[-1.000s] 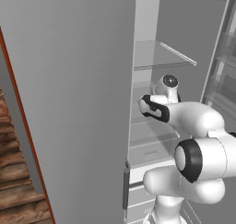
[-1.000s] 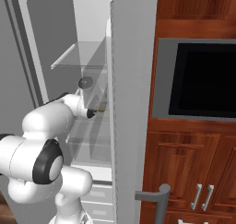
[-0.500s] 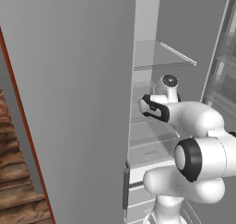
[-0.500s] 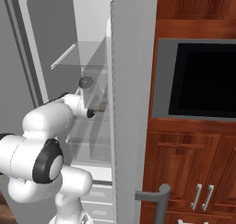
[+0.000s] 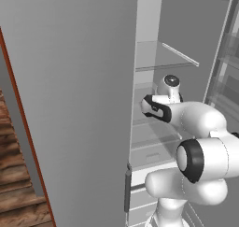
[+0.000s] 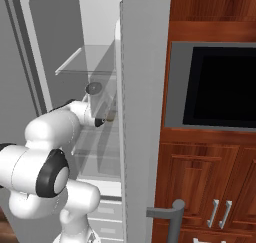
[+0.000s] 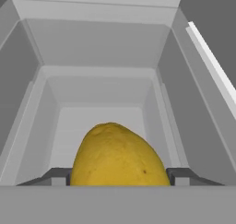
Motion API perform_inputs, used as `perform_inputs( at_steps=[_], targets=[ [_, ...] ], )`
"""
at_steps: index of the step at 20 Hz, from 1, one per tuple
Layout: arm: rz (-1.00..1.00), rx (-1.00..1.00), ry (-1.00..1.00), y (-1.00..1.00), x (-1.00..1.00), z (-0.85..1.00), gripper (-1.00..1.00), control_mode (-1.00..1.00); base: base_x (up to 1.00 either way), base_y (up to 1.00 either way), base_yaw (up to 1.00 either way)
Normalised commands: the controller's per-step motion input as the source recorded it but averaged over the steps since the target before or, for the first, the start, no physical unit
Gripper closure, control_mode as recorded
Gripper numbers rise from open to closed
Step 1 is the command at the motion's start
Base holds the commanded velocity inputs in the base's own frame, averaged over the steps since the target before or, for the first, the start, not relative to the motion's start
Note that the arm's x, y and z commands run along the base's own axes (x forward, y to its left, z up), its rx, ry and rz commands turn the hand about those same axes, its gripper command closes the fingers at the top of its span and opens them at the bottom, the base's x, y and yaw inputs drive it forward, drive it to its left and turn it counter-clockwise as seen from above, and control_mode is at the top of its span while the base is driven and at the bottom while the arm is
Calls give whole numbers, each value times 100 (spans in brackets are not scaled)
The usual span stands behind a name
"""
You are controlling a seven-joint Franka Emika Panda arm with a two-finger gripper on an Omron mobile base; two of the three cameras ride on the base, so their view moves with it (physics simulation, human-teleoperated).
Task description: Retrieve a lemon from the fridge and place it on the cutting board with the fish.
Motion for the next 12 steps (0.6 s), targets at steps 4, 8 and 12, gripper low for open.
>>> perform_inputs(
  at_steps=[4, 8, 12],
  targets=[
    [0, 0, 0, 0, 0, 0, 100, -100, 0, 0, 0],
    [0, 0, 0, 0, -1, -1, 100, -100, 0, 0, 0],
    [0, 0, -17, 0, -38, 1, 100, -100, 0, 0, 0]
  ],
)
